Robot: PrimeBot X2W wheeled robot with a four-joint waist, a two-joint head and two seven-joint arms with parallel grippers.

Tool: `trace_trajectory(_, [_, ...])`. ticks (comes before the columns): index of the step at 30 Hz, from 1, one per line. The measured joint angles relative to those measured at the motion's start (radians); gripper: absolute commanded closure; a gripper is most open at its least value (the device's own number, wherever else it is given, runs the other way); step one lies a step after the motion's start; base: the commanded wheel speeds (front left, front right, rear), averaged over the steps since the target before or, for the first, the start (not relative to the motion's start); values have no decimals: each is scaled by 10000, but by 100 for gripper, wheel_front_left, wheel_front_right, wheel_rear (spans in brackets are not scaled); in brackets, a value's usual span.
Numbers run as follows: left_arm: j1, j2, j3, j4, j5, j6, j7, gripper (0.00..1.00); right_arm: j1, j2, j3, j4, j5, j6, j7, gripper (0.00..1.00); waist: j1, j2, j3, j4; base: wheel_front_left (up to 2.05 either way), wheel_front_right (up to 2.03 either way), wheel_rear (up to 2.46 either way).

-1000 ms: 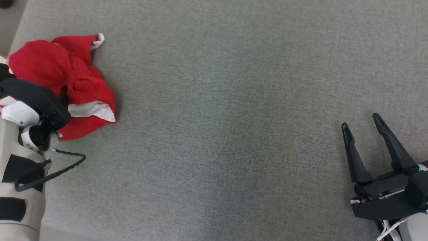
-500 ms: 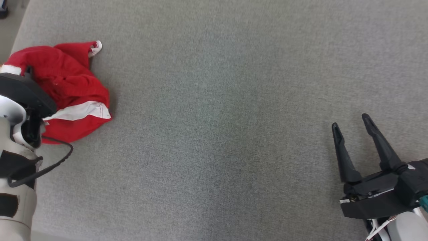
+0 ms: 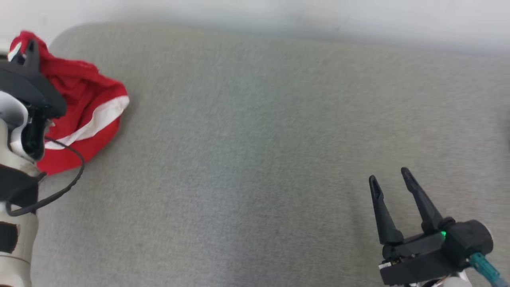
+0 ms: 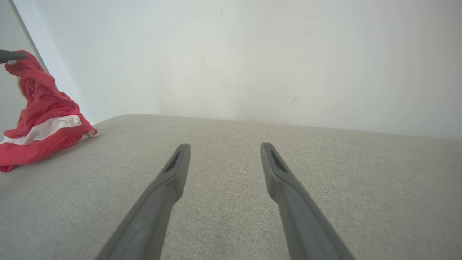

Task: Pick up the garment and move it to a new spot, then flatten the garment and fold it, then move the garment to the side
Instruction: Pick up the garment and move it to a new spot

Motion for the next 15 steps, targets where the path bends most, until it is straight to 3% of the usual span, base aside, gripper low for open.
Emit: trace_trajectory(15, [1089,-96,-988,-3958,-477,-130,1220,100,949,447,-77,54,132,0,2,0,-2,-1,-1731,-2256,0,0,0])
